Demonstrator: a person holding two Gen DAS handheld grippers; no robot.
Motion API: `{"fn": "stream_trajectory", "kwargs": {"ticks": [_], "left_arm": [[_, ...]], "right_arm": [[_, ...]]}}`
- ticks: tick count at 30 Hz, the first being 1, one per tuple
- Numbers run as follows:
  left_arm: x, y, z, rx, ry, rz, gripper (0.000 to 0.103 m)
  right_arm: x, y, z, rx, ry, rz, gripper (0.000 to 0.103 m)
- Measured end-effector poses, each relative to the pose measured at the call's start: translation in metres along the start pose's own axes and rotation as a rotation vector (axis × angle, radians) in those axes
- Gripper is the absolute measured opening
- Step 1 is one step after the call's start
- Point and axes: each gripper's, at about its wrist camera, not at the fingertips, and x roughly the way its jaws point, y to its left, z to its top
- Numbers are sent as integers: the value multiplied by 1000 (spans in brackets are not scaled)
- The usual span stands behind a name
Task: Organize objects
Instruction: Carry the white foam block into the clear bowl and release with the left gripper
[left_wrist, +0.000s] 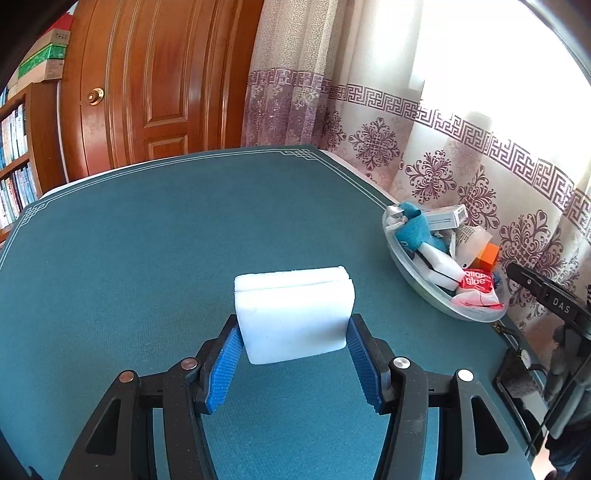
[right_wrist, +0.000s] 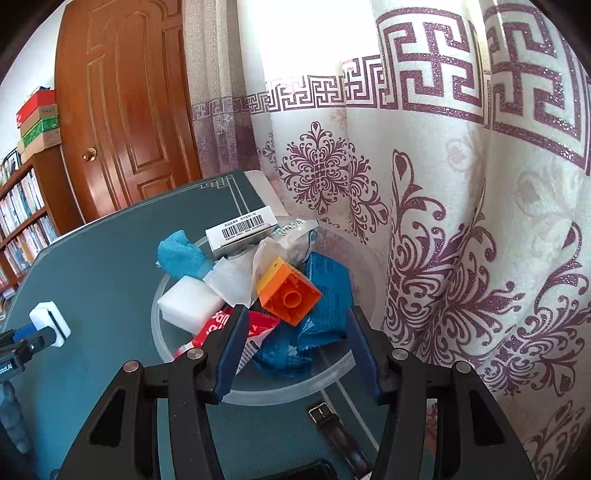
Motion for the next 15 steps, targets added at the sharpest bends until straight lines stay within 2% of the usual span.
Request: {"fn": "stream_trajectory", "kwargs": {"ticks": [15], "left_arm": [[25,-112,38,190,-18,-144,60]], "right_arm": [[-17,-9,-20,-23,1,61,56]]}}
